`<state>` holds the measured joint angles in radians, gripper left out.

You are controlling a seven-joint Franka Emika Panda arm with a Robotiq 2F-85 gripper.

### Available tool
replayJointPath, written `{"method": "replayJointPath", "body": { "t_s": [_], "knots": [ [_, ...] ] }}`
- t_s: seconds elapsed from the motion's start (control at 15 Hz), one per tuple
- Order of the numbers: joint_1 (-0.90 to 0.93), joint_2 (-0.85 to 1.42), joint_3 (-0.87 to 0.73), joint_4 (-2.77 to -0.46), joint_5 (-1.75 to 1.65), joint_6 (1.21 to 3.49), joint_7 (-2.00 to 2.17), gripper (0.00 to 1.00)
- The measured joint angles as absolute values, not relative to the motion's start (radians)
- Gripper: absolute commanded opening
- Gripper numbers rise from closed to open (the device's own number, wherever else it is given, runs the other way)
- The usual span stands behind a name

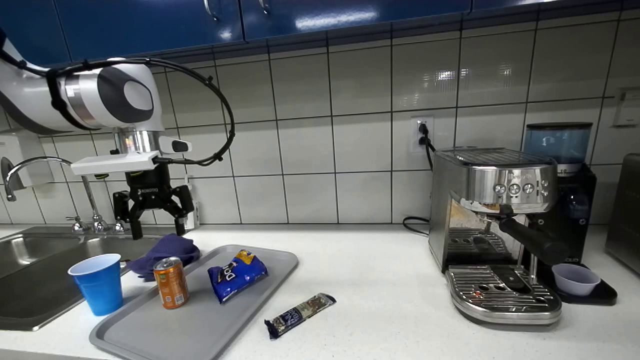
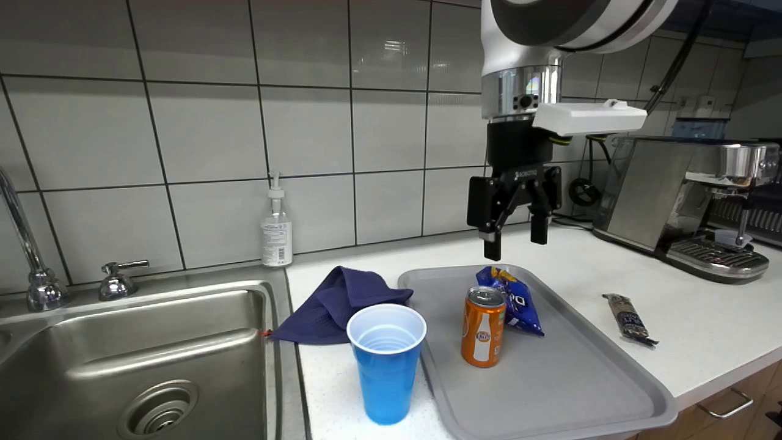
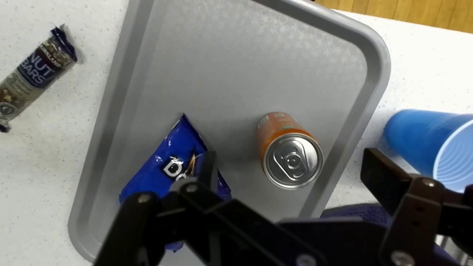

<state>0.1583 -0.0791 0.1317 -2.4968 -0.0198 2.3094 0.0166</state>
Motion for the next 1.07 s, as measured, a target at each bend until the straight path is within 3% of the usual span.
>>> {"method": "replayJointPath", "body": {
  "t_s": [1.07],
  "knots": [
    [0.16,-0.018,0.148,-2.496,-0.109,2.313,0.085,1.0]
  ]
}}
